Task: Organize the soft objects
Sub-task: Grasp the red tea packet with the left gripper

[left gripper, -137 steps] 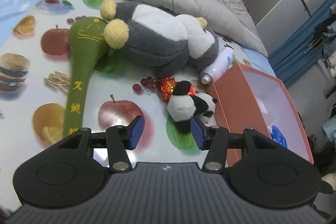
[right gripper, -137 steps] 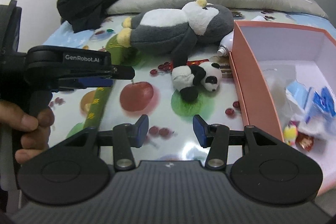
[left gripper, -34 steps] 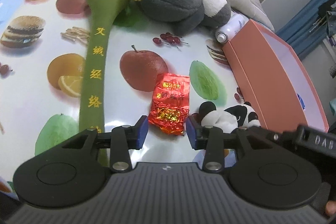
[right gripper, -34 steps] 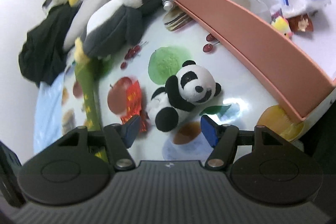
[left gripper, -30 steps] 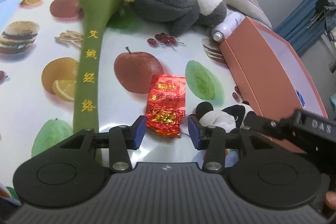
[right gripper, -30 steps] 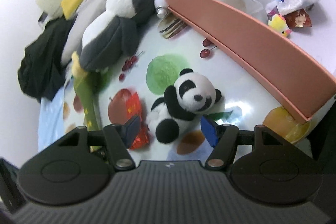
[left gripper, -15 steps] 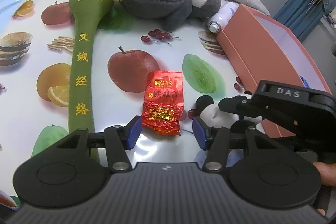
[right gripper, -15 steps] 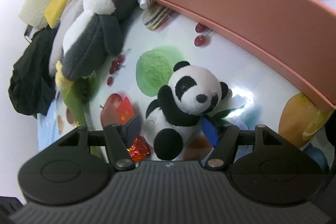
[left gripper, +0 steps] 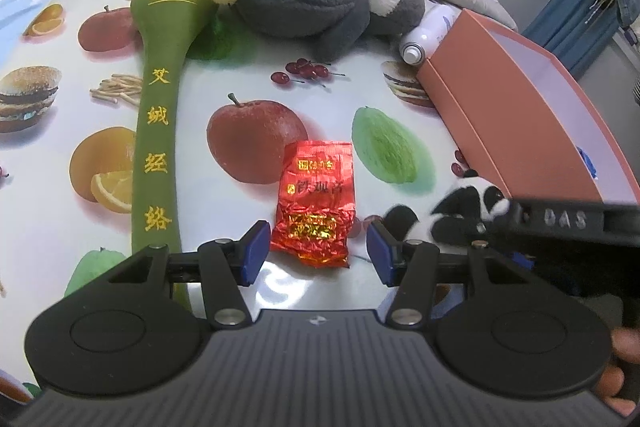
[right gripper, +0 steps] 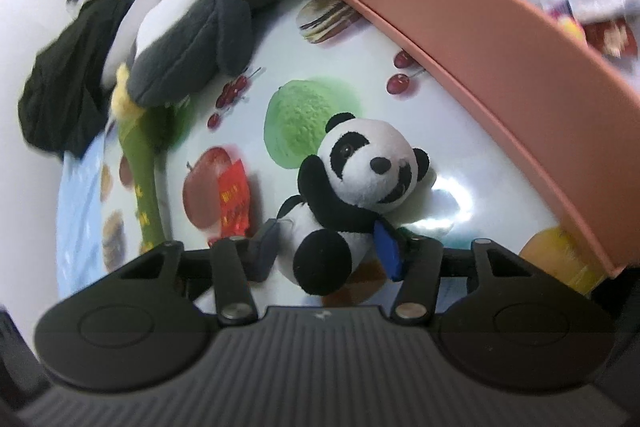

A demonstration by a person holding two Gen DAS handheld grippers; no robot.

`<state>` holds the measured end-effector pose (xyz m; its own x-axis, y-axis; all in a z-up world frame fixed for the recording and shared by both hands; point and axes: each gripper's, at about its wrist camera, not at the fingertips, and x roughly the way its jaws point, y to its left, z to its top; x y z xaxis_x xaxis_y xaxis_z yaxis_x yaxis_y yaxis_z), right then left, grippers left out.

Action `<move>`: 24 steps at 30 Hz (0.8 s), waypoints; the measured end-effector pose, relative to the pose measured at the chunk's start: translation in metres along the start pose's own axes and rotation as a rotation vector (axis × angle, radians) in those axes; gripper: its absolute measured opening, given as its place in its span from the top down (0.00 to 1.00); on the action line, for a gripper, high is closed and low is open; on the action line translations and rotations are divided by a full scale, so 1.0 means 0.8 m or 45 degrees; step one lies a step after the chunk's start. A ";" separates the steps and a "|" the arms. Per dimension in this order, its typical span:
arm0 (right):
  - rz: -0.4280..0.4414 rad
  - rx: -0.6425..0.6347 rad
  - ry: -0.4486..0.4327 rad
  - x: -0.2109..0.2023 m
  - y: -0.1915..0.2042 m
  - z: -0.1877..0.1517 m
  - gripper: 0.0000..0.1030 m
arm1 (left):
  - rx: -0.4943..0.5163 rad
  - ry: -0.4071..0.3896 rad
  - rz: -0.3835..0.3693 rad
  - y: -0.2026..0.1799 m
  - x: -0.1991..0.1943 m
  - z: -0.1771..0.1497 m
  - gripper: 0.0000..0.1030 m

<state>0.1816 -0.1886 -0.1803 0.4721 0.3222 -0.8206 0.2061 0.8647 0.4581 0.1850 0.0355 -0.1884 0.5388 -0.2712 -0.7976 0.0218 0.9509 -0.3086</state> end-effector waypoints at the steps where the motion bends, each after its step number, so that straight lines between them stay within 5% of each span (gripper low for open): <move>1: -0.011 -0.041 0.004 -0.002 0.001 0.000 0.48 | -0.005 0.002 0.000 0.000 0.002 0.001 0.42; 10: -0.081 -0.428 0.038 -0.019 0.018 -0.006 0.50 | -0.012 0.025 0.010 -0.002 0.021 0.005 0.42; 24: -0.109 -0.576 0.046 -0.018 0.016 -0.020 0.50 | 0.102 0.046 0.075 -0.016 0.045 0.008 0.41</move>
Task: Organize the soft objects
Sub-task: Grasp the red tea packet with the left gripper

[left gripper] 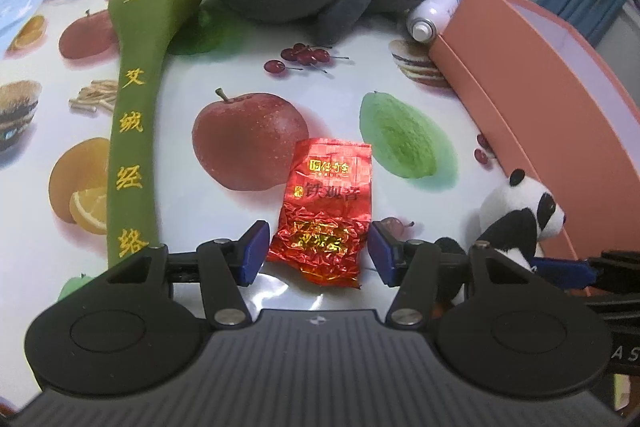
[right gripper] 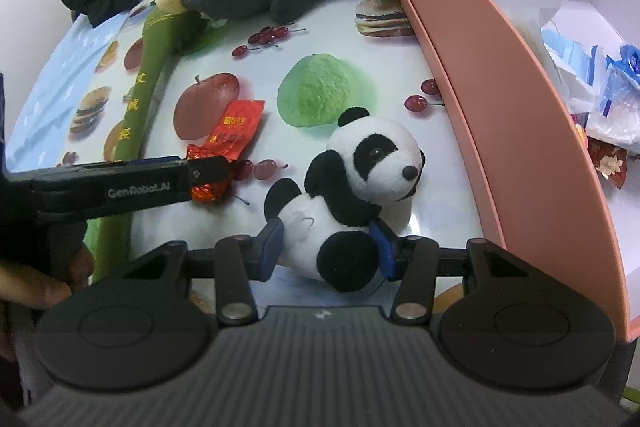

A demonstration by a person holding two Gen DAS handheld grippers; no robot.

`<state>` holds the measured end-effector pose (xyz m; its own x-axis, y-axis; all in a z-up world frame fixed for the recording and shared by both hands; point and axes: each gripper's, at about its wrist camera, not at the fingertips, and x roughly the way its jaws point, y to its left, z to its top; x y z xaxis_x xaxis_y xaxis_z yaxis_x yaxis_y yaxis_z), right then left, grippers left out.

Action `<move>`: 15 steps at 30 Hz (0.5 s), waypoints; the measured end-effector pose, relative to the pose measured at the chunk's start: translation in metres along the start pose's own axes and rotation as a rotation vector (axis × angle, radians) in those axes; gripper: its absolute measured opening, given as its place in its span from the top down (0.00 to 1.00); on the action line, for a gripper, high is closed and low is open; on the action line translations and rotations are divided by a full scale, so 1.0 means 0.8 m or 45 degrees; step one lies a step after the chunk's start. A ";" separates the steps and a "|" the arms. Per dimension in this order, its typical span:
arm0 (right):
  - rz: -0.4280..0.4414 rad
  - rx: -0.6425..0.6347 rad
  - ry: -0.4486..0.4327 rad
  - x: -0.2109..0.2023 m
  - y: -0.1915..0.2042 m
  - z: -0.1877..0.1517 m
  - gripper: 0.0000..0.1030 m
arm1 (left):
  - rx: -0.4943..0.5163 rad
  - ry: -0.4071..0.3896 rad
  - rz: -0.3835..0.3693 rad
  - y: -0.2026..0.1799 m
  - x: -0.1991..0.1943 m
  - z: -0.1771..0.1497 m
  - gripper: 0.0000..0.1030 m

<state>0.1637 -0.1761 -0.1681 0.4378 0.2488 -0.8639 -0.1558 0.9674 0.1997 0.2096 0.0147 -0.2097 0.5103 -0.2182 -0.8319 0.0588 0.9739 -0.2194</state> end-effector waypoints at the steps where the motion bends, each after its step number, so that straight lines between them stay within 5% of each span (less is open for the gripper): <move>1: 0.006 0.003 0.000 0.000 -0.001 0.000 0.50 | 0.012 -0.005 0.001 -0.002 0.000 0.000 0.41; 15: 0.014 0.007 -0.011 0.001 0.000 -0.002 0.50 | 0.164 0.022 0.059 -0.018 0.006 -0.005 0.41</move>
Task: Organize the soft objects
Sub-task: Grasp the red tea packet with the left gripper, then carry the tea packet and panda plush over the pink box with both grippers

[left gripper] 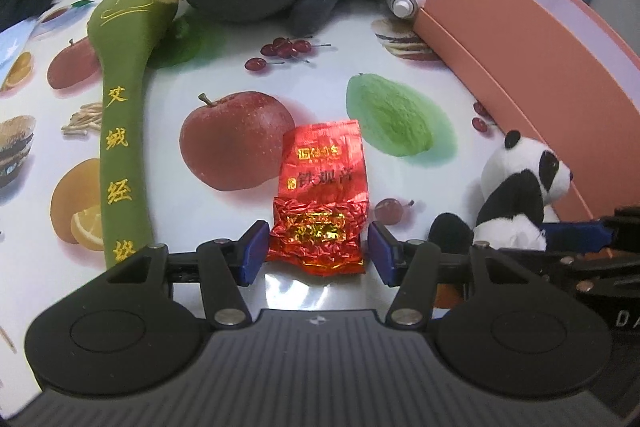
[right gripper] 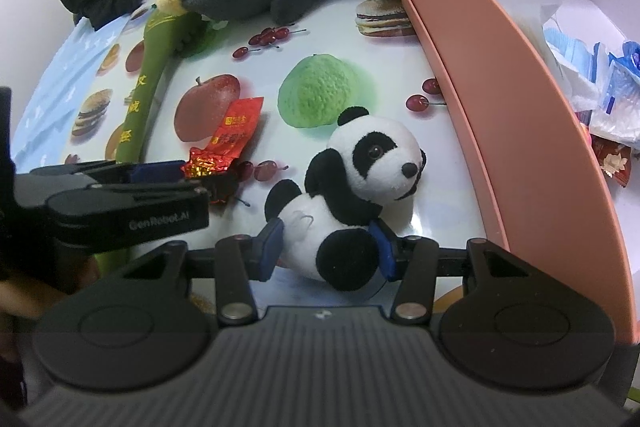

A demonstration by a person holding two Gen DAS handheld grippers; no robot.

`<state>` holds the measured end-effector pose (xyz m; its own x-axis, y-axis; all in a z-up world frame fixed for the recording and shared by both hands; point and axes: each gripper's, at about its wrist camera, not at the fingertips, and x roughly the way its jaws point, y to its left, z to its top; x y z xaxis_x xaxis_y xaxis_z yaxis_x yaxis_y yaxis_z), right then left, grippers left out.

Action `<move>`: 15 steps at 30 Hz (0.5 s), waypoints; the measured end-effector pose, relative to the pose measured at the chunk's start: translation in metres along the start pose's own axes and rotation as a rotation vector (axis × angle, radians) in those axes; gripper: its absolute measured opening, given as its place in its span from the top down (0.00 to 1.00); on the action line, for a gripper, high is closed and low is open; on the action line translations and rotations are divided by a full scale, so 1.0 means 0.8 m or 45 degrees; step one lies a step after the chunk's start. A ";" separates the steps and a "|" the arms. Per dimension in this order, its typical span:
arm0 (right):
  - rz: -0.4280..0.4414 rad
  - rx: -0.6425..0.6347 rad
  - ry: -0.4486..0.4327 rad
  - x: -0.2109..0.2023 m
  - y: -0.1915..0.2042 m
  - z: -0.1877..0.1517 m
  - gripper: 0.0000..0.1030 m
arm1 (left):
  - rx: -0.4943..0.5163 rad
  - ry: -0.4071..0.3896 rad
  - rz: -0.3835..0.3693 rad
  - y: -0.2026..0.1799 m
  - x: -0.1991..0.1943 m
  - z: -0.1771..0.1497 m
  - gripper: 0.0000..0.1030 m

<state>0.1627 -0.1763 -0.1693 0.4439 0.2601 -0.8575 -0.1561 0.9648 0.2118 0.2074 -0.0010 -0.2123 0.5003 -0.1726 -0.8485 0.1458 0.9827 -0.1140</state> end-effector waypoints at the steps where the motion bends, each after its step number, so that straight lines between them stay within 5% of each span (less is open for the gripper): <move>1: 0.002 0.001 0.000 0.000 0.000 0.000 0.50 | 0.000 -0.001 0.004 0.000 0.001 -0.001 0.41; 15: -0.002 -0.003 -0.017 -0.010 0.003 -0.004 0.56 | -0.129 -0.035 0.019 0.009 -0.019 -0.005 0.45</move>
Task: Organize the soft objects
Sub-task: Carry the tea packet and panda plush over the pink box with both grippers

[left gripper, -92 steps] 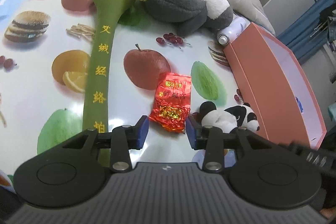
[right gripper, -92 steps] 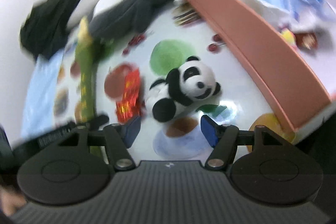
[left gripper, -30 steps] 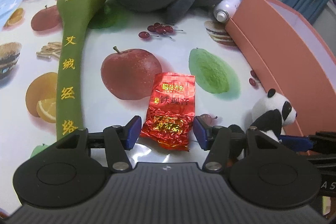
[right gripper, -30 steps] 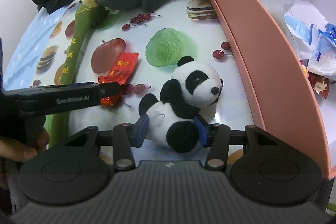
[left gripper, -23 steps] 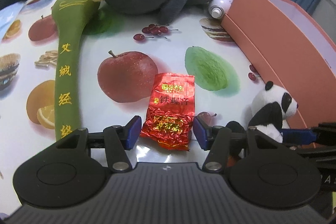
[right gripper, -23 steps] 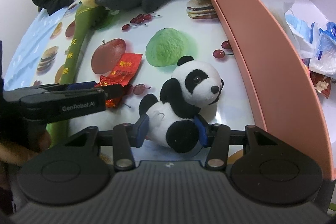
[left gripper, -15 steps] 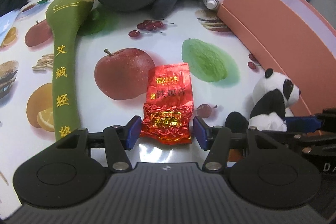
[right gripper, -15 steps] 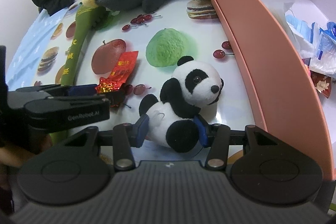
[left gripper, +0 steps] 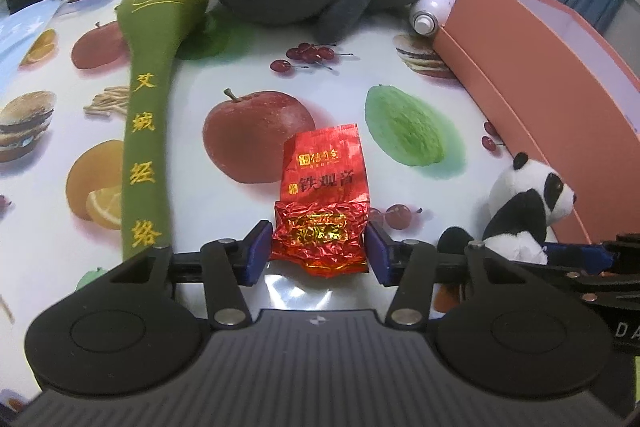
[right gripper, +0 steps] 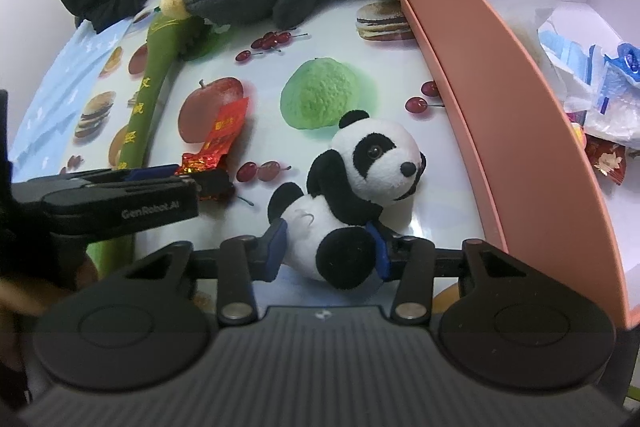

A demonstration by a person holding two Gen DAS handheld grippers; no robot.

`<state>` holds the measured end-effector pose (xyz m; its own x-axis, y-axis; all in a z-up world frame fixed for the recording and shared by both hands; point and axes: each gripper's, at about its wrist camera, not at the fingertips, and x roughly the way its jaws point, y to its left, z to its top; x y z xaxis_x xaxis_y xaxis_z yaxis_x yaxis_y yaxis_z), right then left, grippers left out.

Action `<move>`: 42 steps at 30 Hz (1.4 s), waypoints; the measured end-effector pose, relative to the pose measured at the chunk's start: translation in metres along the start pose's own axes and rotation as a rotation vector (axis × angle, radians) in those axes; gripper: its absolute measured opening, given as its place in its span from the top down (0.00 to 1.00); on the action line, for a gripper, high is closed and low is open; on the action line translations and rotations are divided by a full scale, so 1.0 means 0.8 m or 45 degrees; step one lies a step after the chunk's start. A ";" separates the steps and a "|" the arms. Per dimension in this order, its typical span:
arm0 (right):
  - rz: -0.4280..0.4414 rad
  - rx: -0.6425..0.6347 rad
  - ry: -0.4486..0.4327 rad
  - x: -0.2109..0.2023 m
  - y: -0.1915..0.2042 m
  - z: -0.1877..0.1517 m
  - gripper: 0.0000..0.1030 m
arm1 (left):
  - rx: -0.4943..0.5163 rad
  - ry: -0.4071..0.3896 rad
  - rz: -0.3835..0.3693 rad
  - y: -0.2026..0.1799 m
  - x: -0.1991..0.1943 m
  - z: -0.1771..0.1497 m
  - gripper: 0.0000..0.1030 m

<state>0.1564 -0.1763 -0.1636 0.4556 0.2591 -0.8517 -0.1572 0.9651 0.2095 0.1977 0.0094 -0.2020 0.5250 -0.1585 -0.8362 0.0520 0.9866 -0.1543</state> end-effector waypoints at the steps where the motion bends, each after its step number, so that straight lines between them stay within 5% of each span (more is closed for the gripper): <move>1: 0.000 -0.002 -0.002 -0.002 0.001 -0.001 0.57 | -0.006 -0.005 0.000 0.000 -0.004 -0.001 0.45; 14: 0.008 -0.010 -0.065 -0.024 0.008 -0.005 0.75 | -0.082 -0.056 -0.037 -0.003 -0.048 -0.007 0.46; 29: 0.006 -0.036 -0.150 -0.074 0.010 0.008 0.78 | -0.076 -0.131 -0.078 -0.023 -0.123 0.025 0.46; 42: 0.001 -0.053 -0.371 -0.177 -0.004 0.054 0.78 | -0.007 -0.246 -0.179 -0.069 -0.205 0.089 0.46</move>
<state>0.1304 -0.2143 -0.0226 0.6867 0.2660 -0.6765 -0.1912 0.9640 0.1850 0.1696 -0.0168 -0.0190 0.6658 -0.2834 -0.6902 0.1315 0.9551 -0.2653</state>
